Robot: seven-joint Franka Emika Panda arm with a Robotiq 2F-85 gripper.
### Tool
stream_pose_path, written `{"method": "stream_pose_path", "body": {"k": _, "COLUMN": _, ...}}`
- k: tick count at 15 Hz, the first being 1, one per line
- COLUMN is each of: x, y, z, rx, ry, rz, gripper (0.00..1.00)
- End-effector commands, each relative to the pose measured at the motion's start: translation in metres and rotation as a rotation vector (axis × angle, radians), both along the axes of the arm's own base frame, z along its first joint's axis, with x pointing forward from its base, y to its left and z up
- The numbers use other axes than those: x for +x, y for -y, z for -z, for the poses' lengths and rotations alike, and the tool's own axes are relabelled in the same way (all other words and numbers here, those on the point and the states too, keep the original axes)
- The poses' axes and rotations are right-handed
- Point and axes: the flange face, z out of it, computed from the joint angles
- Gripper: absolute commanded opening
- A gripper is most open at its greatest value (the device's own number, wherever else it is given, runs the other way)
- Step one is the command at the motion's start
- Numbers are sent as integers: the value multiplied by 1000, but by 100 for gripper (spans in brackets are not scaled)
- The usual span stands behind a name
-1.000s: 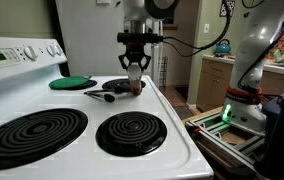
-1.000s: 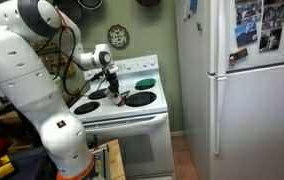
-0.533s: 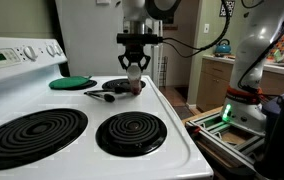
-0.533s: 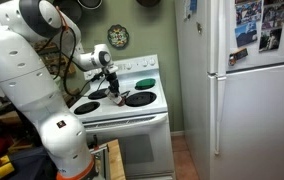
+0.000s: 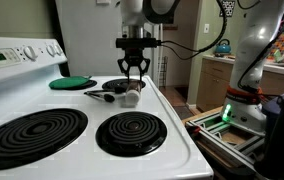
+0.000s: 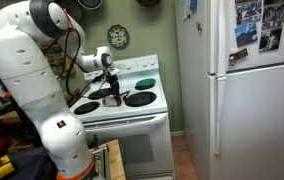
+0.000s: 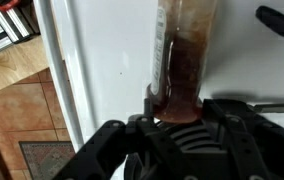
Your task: Turn the ketchup bottle to stand on its white lid
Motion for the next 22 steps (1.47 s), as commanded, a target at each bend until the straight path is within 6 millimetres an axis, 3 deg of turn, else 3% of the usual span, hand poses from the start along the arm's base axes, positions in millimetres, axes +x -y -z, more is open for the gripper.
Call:
{"method": "stream_pose_path", "body": {"k": 1, "x": 4, "y": -3, "z": 1, "rx": -11, "ry": -3, "rz": 7, "gripper": 23}}
{"method": "stream_pose_path", "body": {"k": 2, "x": 6, "y": -4, "z": -5, "rx": 6, "ry": 9, "rz": 15, "gripper": 54}}
{"method": "stream_pose_path", "body": {"k": 3, "x": 7, "y": -5, "z": -9, "rx": 19, "ry": 2, "rz": 14, "gripper": 62}}
{"method": "stream_pose_path", "body": {"k": 5, "x": 11, "y": -2, "z": -14, "rx": 32, "ry": -4, "rz": 24, "gripper": 67}}
{"method": "stream_pose_path", "body": {"k": 10, "x": 27, "y": 7, "z": -18, "rx": 91, "ry": -61, "rz": 50, "gripper": 99}}
{"method": "stream_pose_path", "body": {"k": 16, "x": 48, "y": 24, "z": -16, "rx": 165, "ry": -204, "rz": -24, "gripper": 100}}
{"method": "stream_pose_path", "body": {"k": 22, "x": 77, "y": 42, "z": -2, "rx": 347, "ry": -441, "rz": -138, "gripper": 100}}
